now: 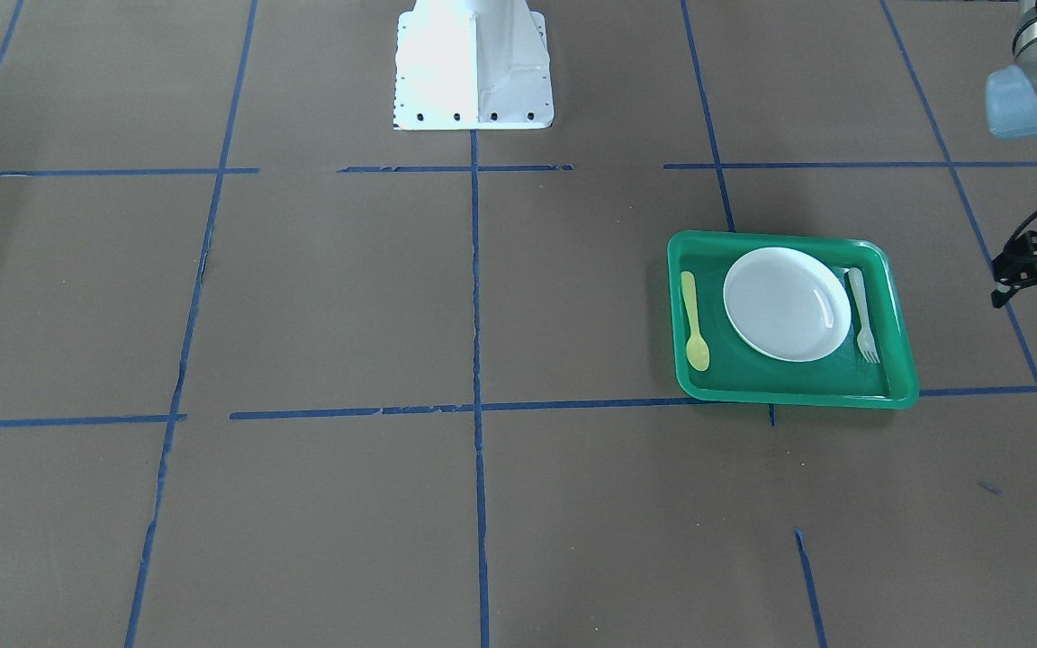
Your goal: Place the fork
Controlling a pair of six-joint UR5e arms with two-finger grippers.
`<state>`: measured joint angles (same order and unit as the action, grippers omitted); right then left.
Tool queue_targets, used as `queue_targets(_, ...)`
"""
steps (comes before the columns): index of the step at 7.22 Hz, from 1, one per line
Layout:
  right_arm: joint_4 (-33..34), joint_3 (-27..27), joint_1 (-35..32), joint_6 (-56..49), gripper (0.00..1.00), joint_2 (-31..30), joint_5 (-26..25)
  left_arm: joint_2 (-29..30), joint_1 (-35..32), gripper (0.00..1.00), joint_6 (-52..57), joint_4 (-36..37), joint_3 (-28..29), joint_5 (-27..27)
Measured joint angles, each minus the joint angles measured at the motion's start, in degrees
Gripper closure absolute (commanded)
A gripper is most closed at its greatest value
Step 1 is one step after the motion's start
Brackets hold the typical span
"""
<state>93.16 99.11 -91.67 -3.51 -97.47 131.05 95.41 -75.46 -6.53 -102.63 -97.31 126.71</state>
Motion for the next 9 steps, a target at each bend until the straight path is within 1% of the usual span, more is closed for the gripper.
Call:
queue_targets(2, 0.0, 0.0, 0.0, 0.0, 0.0, 0.0, 0.0, -1.3, -8.1, 0.0, 10.9, 5.3, 0.5, 3.1)
queue_targets(3, 0.0, 0.0, 0.0, 0.0, 0.0, 0.0, 0.0, -1.8, -10.9, 0.0, 13.4, 9.5, 1.2, 3.8)
queue_targets(4, 0.0, 0.0, 0.0, 0.0, 0.0, 0.0, 0.0, -2.2, -12.4, 0.0, 14.1, 13.3, 2.2, 4.2)
queue_targets(5, 0.0, 0.0, 0.0, 0.0, 0.0, 0.0, 0.0, -3.2, -13.3, 0.0, 14.3, 15.2, 2.8, 4.8)
queue_targets(7, 0.0, 0.0, 0.0, 0.0, 0.0, 0.0, 0.0, -4.5, -14.0, 0.0, 14.3, 15.9, 4.8, 5.9)
queue_targets(9, 0.0, 0.0, 0.0, 0.0, 0.0, 0.0, 0.0, -5.2, -15.6, 0.0, 14.3, 16.2, 5.4, 7.7)
